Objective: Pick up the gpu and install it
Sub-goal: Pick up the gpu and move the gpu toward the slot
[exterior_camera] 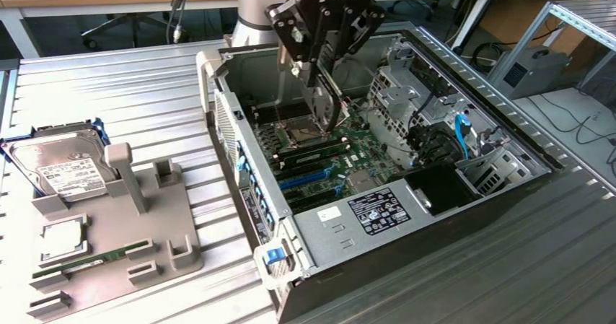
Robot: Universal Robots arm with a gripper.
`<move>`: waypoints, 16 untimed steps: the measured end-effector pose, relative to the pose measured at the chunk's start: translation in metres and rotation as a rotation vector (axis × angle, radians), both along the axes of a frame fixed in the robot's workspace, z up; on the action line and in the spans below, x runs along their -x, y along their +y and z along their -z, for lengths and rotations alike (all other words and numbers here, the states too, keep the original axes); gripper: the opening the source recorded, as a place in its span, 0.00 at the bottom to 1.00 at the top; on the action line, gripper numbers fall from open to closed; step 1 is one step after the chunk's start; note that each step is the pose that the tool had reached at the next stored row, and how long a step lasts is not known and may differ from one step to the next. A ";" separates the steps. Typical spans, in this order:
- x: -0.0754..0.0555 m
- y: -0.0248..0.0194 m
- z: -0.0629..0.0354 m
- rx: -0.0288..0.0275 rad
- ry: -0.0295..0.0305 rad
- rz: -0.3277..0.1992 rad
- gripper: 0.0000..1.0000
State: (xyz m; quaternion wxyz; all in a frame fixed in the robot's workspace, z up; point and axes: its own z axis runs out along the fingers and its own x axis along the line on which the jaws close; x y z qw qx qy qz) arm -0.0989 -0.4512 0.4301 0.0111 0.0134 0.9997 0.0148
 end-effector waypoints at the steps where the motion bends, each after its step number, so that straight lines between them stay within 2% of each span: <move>1: -0.006 0.0000 0.0000 0.0000 0.0000 0.000 0.27; 6: -0.025 0.0001 0.0000 0.0000 0.0000 0.000 0.27; 10: -0.053 0.0002 0.0000 -0.0001 0.0000 0.000 0.27; 16: -0.079 0.0002 0.0000 -0.0001 0.0000 0.000 0.27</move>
